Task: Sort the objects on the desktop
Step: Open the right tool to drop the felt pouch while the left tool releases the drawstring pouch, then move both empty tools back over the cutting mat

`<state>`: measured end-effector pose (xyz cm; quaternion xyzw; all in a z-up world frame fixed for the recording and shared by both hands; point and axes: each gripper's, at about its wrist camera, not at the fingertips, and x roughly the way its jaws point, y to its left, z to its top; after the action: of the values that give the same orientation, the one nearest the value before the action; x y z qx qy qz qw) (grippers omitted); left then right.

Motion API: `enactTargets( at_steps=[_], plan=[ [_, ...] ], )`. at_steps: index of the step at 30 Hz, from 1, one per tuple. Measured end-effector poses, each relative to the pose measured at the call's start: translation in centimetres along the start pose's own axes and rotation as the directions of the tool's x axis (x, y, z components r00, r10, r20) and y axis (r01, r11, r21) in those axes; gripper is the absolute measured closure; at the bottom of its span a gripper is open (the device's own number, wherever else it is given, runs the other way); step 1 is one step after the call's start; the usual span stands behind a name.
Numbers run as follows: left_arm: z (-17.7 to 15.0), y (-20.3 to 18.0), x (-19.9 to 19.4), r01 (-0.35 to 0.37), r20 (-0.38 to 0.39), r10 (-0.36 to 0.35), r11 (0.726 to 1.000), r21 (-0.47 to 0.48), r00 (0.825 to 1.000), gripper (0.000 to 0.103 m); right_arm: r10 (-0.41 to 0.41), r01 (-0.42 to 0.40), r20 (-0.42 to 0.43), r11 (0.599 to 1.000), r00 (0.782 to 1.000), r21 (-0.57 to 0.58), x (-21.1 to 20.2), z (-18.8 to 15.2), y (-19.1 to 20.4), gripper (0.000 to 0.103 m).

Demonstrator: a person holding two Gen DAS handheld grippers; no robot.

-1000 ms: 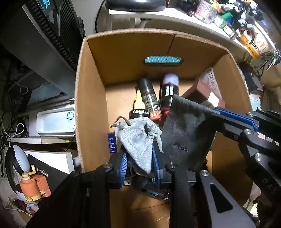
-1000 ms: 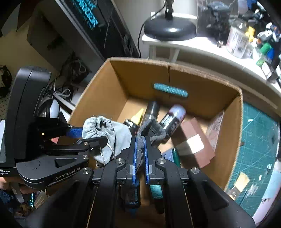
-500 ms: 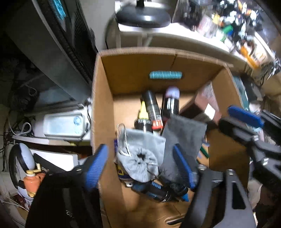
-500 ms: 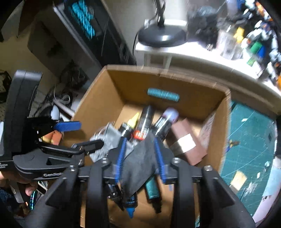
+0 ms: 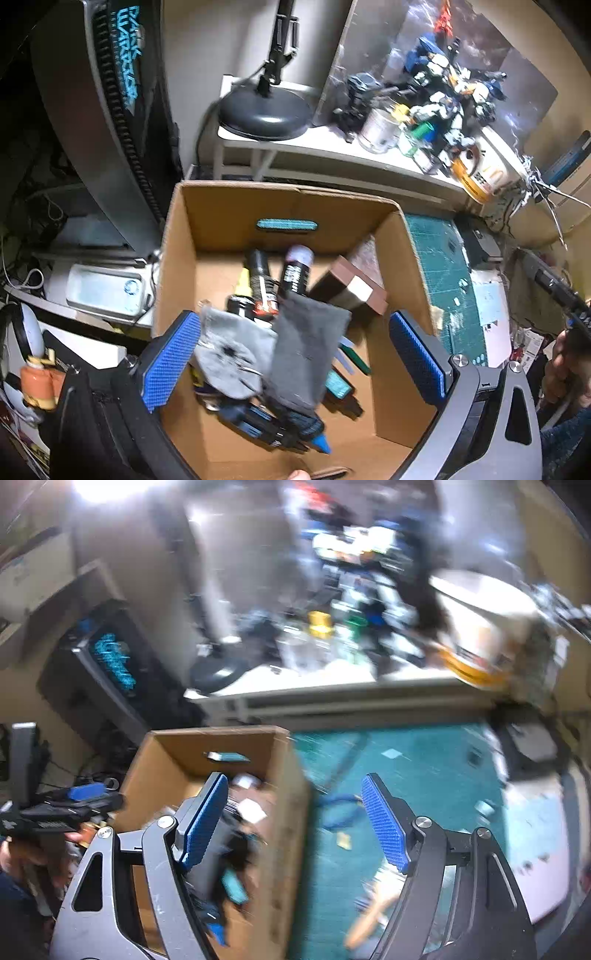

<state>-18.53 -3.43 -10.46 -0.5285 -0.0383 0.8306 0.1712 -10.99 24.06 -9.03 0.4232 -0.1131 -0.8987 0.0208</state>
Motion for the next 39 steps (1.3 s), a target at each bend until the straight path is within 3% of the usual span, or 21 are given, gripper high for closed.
enactTargets(
  at_steps=[7,15,17,22,28,29,31,34,39],
  plan=[
    [-0.9,-6.3,-0.2,-0.010,0.038,0.009,1.000,0.023,0.999,0.000,-0.053,0.058,-0.040,0.992,0.998,0.115,-2.9,-3.3,-11.1,0.027],
    [-1.4,-17.0,2.0,-0.135,0.066,0.131,0.989,0.057,0.989,0.000,0.035,-0.028,-0.085,0.996,0.996,0.081,-3.1,-4.9,-21.8,0.027],
    [-0.8,-19.6,3.0,-0.131,0.074,0.126,0.989,0.063,0.989,0.000,0.066,-0.059,-0.106,0.996,0.992,0.069,-2.8,-5.3,-24.4,0.027],
    [0.8,-23.5,6.7,-0.105,0.072,0.100,0.992,0.075,0.992,0.002,0.132,-0.119,-0.174,0.990,0.976,0.081,-2.5,-6.7,-28.1,0.027],
    [4.1,-27.3,13.1,-0.128,0.057,0.117,0.957,0.261,0.991,0.010,0.188,-0.168,-0.209,0.980,0.960,0.111,-2.0,-8.5,-30.4,0.027],
    [4.9,-27.6,14.5,-0.138,0.038,0.133,0.947,0.290,0.990,0.012,0.189,-0.168,-0.216,0.979,0.958,0.113,-1.9,-9.0,-30.6,0.027],
    [6.4,-27.8,17.3,-0.133,-0.010,0.144,0.935,0.329,0.989,0.029,0.197,-0.174,-0.226,0.978,0.954,0.118,-1.6,-9.7,-30.9,0.027],
    [8.0,-27.5,21.8,-0.144,-0.088,0.186,0.926,0.350,0.979,0.040,0.207,-0.176,-0.248,0.975,0.946,0.138,-0.9,-10.8,-31.0,0.028],
    [8.7,-26.0,26.9,-0.188,-0.157,0.247,0.929,0.319,0.956,0.041,0.216,-0.170,-0.265,0.968,0.940,0.186,0.1,-12.0,-30.7,0.028]
  ],
)
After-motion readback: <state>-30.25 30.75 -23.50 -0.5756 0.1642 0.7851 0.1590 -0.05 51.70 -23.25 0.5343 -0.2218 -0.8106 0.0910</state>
